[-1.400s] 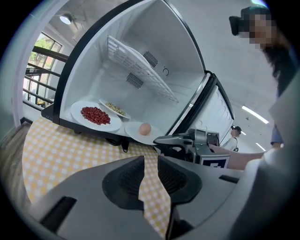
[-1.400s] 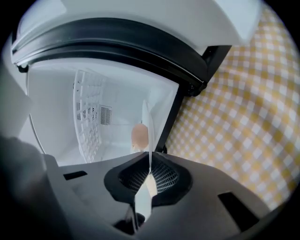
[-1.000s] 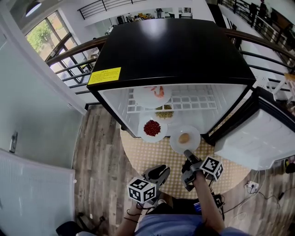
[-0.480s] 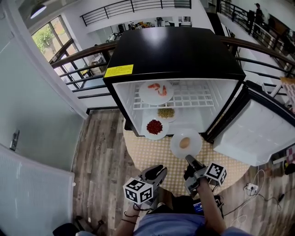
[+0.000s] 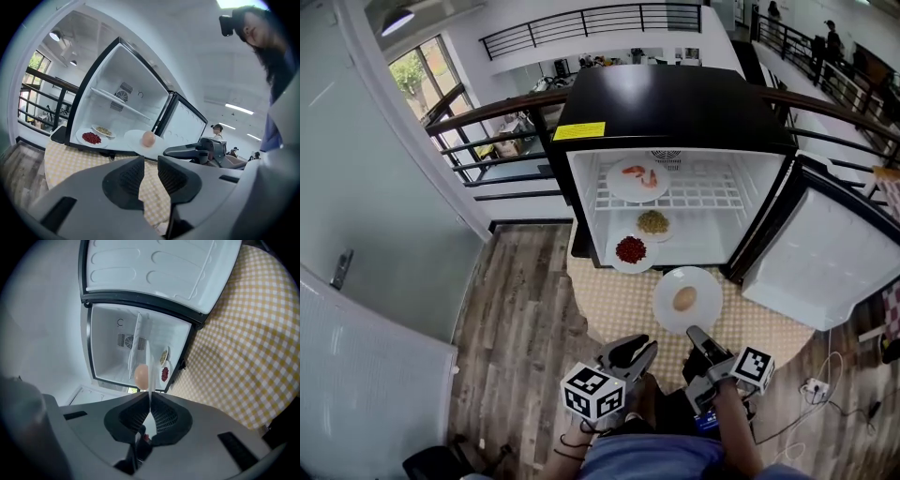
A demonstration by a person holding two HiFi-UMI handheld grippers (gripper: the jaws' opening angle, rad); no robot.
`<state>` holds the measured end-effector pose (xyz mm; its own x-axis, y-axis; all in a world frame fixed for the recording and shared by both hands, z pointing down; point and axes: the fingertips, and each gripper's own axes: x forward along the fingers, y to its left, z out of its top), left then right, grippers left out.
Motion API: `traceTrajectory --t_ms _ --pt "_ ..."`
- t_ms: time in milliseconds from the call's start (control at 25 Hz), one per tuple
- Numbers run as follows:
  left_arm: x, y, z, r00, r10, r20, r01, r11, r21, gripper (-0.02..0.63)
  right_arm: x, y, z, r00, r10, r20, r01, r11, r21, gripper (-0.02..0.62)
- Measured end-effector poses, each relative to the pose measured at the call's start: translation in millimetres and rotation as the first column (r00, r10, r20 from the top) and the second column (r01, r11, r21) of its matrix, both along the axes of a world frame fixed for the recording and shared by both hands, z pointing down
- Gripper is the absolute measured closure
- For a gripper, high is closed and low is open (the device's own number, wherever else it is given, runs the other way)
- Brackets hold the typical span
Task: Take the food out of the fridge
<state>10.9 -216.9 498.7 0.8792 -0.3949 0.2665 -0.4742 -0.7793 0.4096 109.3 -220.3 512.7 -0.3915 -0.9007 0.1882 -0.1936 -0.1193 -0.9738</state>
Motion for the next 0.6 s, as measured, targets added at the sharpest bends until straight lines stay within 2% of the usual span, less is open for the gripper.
traceTrajectory --t_ms 120,400,600 --pt "-15 22 -8 1.0 -0.002 -0.014 0.003 1.0 0.009 0.522 -19 21 -7 1.0 -0.017 0.016 0.017 1.0 0.011 0.572" --pt "-66 71 4 1.0 -0.01 0.024 0.01 1.0 0.006 0.522 -64 60 -14 0.998 -0.043 0.054 0.042 0.999 0.024 0.571" --pt "-98 90 6 0.999 -0.049 0.006 0.049 0.999 -0.013 0.522 -90 76 -24 0.995 -0.08 0.052 0.079 0.996 0.037 0.572"
